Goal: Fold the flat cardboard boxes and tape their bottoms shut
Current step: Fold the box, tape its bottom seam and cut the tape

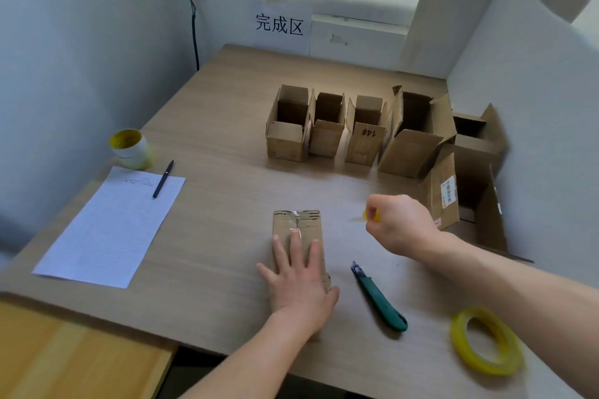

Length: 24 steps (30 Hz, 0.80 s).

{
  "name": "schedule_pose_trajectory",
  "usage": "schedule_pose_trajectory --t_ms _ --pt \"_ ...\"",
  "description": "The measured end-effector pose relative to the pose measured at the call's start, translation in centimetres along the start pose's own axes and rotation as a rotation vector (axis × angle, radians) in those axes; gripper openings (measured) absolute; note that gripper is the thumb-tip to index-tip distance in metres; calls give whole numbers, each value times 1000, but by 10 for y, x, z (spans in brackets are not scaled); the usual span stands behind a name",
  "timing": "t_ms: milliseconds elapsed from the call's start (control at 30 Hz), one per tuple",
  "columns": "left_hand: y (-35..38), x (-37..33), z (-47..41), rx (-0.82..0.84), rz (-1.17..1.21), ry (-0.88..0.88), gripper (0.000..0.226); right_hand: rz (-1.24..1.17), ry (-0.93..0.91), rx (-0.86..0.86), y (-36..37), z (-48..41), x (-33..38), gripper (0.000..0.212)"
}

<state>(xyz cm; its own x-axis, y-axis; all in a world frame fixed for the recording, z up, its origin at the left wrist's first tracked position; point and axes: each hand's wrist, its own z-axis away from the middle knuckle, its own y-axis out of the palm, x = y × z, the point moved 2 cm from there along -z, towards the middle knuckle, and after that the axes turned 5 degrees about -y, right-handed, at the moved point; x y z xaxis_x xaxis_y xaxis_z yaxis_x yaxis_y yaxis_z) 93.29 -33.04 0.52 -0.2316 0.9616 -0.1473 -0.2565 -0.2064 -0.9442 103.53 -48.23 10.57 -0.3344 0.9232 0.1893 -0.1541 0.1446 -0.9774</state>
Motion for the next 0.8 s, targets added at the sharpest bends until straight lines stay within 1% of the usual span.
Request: schedule_pose_trajectory --t_ms 67,200,300,433,500,567,667,733,800 --pt "4 5 0 19 -10 45 84 -12 6 -10 0 -2 1 3" --pt "2 11 -4 26 -119 237 77 -35 10 -25 0 -5 7 3" --pt "0 18 -8 62 -205 374 76 -41 11 -26 0 -7 11 4" --pt "-5 28 -13 124 -212 507 78 -32 10 -29 -1 -8 14 5" --pt "-9 31 -14 144 -154 472 86 -30 17 -29 -1 -8 14 5" --pt "-11 30 -12 128 -49 348 89 -30 20 -31 -1 -9 14 5" --pt "-5 27 -7 31 -11 171 79 -30 24 -29 0 -10 14 6" --pt "-2 26 -9 1 -24 140 77 -26 25 -25 1 -11 13 5" --pt "-2 28 -14 13 -68 188 74 -23 26 -18 2 -12 12 5"
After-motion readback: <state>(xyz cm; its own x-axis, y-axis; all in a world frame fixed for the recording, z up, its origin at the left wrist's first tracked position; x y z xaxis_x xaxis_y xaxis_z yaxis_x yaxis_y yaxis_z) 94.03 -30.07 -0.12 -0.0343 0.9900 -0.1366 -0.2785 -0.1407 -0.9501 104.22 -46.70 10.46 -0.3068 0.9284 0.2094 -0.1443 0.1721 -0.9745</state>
